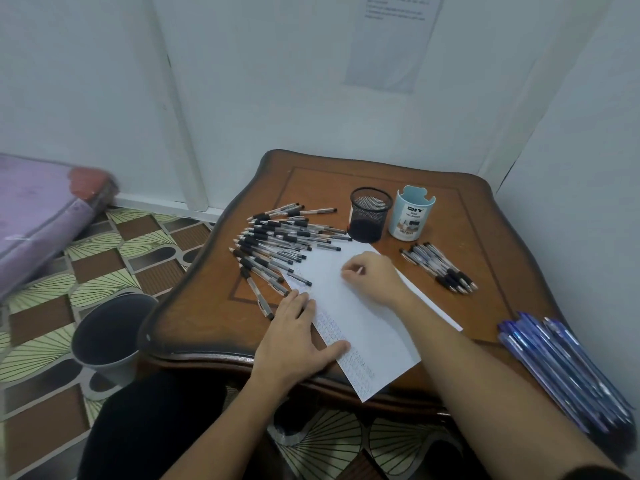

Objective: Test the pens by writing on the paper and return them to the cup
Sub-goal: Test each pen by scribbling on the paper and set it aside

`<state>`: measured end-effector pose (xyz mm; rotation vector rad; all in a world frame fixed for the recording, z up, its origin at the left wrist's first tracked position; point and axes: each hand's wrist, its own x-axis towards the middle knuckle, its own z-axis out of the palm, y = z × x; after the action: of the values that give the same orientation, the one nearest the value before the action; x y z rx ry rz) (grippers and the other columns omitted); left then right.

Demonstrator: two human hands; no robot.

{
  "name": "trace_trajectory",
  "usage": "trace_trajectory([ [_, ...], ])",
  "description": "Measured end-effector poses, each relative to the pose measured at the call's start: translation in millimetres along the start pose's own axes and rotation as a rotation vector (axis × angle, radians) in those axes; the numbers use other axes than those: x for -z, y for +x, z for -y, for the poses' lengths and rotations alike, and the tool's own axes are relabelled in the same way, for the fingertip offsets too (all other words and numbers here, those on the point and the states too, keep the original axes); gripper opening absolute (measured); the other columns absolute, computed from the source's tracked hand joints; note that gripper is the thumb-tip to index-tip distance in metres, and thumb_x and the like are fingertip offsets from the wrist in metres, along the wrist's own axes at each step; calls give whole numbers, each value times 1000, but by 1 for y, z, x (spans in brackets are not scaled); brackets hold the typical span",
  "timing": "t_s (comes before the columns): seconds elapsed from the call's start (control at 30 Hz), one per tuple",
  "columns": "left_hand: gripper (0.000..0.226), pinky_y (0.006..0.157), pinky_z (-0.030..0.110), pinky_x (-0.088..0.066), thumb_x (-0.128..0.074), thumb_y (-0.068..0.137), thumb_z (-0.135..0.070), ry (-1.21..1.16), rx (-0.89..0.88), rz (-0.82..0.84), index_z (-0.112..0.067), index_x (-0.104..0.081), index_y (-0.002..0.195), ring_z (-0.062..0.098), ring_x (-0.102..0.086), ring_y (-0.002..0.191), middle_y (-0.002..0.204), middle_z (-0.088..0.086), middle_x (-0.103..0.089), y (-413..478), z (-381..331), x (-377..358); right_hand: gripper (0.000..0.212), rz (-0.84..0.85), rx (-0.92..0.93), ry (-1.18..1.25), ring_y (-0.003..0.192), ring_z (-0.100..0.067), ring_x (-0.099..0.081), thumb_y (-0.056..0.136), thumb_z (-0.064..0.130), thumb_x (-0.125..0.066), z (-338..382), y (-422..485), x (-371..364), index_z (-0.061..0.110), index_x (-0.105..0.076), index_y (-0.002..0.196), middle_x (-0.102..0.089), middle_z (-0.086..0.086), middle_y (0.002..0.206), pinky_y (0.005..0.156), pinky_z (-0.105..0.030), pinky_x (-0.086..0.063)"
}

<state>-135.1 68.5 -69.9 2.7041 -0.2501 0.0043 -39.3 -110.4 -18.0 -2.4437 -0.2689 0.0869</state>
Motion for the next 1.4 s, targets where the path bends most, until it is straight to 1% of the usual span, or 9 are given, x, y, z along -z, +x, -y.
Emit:
trace_trajectory([
  [0.33,107,120,28,-8,-21,71,-81,47,-38,-88,-11,-34,149,17,-16,146,157,3,-28,-4,0,-2,3,-13,67,51,96,-14,-53,82,22,-75,29,18,-49,20,-72,83,-57,-1,102,85,-35,-46],
  [0.57,104,117,30,-16,-24,70,-81,19,-27,-108,-12,-41,146,19,-21,145,155,3,-32,-4,1,-4,8,-286,-250,1062,98,-20,-64,99,14,-56,13,-13,20,19,-57,93,-68,-5,114,81,-36,-51],
  [0.67,100,116,32,-20,-25,71,-81,22,-27,-117,-15,-43,144,18,-23,144,153,2,-34,-4,-1,-4,16,-364,-219,1306,70,-17,-67,107,22,-39,4,-34,41,26,-53,113,-68,-4,90,75,-39,-56],
  [0.77,92,114,33,-25,-31,73,-78,23,-47,-149,-16,-50,139,19,-30,139,147,3,-41,-4,-1,-5,26,-364,-204,1253,50,-11,-35,108,26,-34,-3,-53,50,34,-56,121,-50,-2,73,45,-24,-34],
  [0.87,87,113,32,-25,-34,74,-75,22,-71,-172,-16,-56,133,19,-35,135,142,2,-47,-5,-1,-4,6,-315,-207,1196,46,-9,-24,104,27,-47,-6,-68,50,25,-52,101,-42,-1,65,41,-17,-18],
  [1.07,89,112,32,-26,-32,73,-77,6,-69,-146,-18,-55,134,18,-33,135,142,1,-45,-5,-2,-1,33,-301,-237,1257,55,-16,-55,106,27,-39,-14,-88,38,7,-62,94,-52,-3,55,57,-29,-48],
  [1.2,86,112,35,-27,-33,74,-76,19,-72,-143,-19,-56,134,18,-34,135,142,0,-46,-4,-1,-1,63,-181,-345,1222,54,-16,-46,104,50,-27,-24,-109,28,1,-65,95,-44,-3,54,58,-31,-40],
  [1.33,85,114,37,-27,-33,74,-76,28,-71,-140,-20,-56,133,18,-34,135,142,-1,-47,-3,0,-1,41,-89,-280,1087,67,-22,-64,102,31,-43,-34,-127,16,-2,-68,98,-70,-17,77,49,-24,-41],
  [1.4,85,115,38,-27,-34,74,-76,25,-71,-145,-19,-58,132,19,-33,136,141,0,-48,-3,0,-2,16,-87,-211,1055,57,-20,-54,94,13,-59,-38,-134,10,0,-62,85,-64,-13,65,45,-21,-37],
])
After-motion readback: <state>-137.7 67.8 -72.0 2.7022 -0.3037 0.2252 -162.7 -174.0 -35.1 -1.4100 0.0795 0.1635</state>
